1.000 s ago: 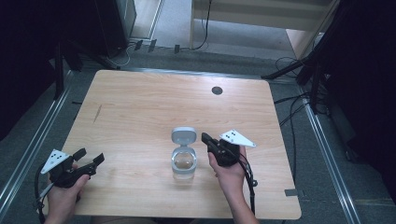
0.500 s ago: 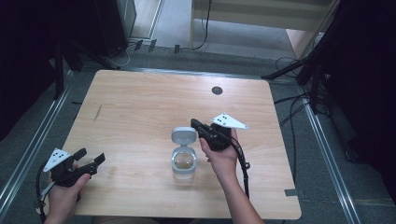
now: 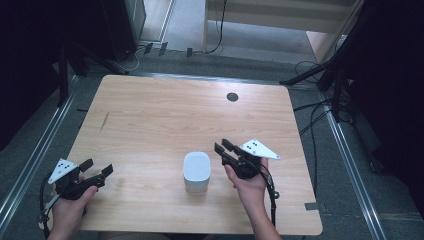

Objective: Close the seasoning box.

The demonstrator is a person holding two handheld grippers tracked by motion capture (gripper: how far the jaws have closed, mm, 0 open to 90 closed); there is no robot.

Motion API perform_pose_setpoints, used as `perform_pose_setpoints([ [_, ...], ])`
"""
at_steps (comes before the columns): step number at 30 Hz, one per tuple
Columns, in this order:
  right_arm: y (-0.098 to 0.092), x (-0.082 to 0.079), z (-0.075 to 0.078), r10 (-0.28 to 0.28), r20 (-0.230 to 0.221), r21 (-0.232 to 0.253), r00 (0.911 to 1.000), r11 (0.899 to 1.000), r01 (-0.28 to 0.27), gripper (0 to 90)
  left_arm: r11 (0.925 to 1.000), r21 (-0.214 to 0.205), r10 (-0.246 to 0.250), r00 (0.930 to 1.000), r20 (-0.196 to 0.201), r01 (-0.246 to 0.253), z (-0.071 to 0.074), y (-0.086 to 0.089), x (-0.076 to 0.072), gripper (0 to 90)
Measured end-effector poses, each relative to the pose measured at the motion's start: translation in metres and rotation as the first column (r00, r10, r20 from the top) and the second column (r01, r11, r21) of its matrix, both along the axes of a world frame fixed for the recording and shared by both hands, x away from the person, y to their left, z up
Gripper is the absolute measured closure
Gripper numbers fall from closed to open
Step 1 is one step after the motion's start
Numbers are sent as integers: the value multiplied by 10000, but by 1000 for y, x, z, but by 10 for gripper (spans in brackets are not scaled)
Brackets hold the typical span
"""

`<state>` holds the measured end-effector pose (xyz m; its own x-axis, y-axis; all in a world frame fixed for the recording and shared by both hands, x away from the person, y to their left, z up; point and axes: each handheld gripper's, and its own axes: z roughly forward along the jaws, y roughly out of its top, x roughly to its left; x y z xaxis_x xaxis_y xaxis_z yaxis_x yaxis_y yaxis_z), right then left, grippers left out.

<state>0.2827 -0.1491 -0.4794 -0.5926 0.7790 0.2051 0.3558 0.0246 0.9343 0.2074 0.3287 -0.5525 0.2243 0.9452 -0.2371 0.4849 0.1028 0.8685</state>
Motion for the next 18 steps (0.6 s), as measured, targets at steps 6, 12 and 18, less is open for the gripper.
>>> perform_pose_setpoints([
  [6, -36, -5, -9, -1261, -166, -509, 9919, 9908, 1251, 225, 10000, 68, 17, 10000, 24, -17, 0, 0, 0, 172],
  [12, -69, -13, -22, -1699, -471, -593, 9843, 9842, 1670, 204, 9999, 98, 48, 10000, 25, -48, 0, -1, 0, 172],
  [18, -99, -23, -32, -2218, -623, -616, 9731, 9740, 2180, 206, 9999, 92, 66, 10000, 30, -66, 0, -1, 0, 172],
])
